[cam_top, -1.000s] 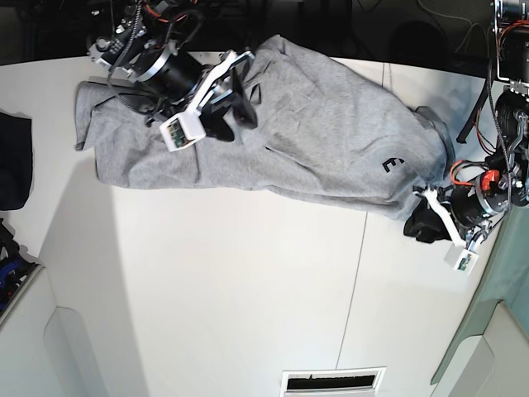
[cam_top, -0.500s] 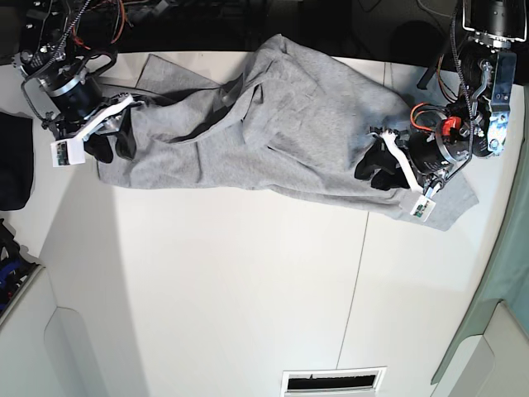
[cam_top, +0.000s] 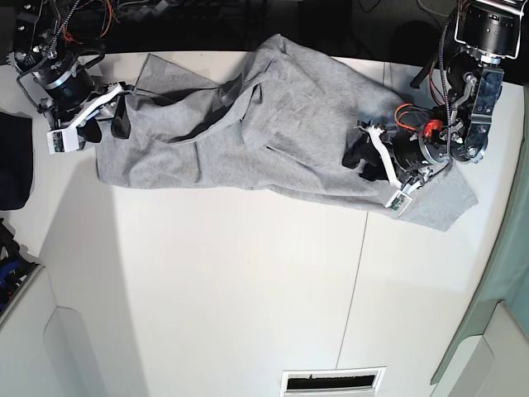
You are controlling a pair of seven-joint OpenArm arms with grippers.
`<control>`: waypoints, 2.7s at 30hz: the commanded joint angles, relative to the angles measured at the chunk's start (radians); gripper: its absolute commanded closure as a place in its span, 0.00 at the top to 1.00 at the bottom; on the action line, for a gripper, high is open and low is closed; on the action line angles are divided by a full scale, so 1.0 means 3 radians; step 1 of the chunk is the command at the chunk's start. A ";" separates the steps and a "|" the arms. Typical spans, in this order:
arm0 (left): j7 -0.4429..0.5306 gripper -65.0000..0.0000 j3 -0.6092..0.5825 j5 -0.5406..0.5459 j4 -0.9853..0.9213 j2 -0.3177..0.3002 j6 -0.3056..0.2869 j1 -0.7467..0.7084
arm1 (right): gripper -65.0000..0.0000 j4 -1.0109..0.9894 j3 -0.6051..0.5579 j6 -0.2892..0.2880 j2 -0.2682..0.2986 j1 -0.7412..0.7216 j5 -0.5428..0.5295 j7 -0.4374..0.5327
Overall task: Layout the t-shirt on the table in an organized manner, then fold the t-shirt properly
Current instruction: 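Drag the t-shirt across the table with both grippers, then release, then grasp the t-shirt again with both grippers and spread it out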
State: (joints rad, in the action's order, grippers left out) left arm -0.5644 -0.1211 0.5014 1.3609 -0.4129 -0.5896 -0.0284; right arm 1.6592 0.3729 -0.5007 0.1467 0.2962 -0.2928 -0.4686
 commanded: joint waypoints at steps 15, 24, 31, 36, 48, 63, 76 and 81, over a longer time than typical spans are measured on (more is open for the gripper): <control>0.0050 0.06 -0.0238 -0.0114 0.0048 -0.0048 -0.0032 0.0048 | 0.51 -0.0095 0.0117 0.0023 0.0028 -0.0017 0.0020 0.0084; 0.0071 0.00 -0.0238 -0.0064 0.0072 -0.0057 -0.0032 0.0047 | 0.51 -0.0187 0.0097 -0.0154 0.0025 -0.0018 -0.0387 0.0100; 0.0067 0.00 -0.0074 -0.0041 0.0118 -0.0075 -0.0032 0.0047 | 0.51 -0.0276 -0.0318 -0.0151 0.0018 -0.0057 -0.0209 0.0254; -0.0064 0.00 0.0048 0.0024 0.0276 -0.0075 -0.0033 0.0047 | 0.51 -0.0512 -0.0451 -0.0149 0.0019 -0.0193 0.0009 0.0253; -0.0228 0.00 0.0237 0.0210 0.0345 -0.0122 -0.0033 0.0029 | 0.51 -0.0379 0.0359 -0.0098 0.0031 -0.0212 -0.0177 0.0253; -0.0230 0.00 0.0237 0.0435 0.0345 -0.0186 -0.0095 0.0029 | 0.50 -0.1278 0.0244 -0.0139 0.0117 -0.0415 -0.0532 0.0256; -0.0244 0.00 0.0426 0.0655 0.0624 -0.0336 -0.0126 -0.0031 | 0.00 -0.0767 0.0807 -0.0140 0.0114 -0.0385 -0.0779 -0.0017; -0.0270 0.00 0.0674 0.0838 0.0894 -0.0352 -0.0319 -0.0160 | 0.00 -0.0680 0.1109 -0.0214 0.0122 -0.0385 -0.1226 -0.0423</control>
State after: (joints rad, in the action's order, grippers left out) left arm -0.6678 0.0681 0.7376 1.6089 -0.5011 -0.6804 -0.0917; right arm 1.4361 0.6968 -0.5571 0.1684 0.1856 -0.6445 -0.6197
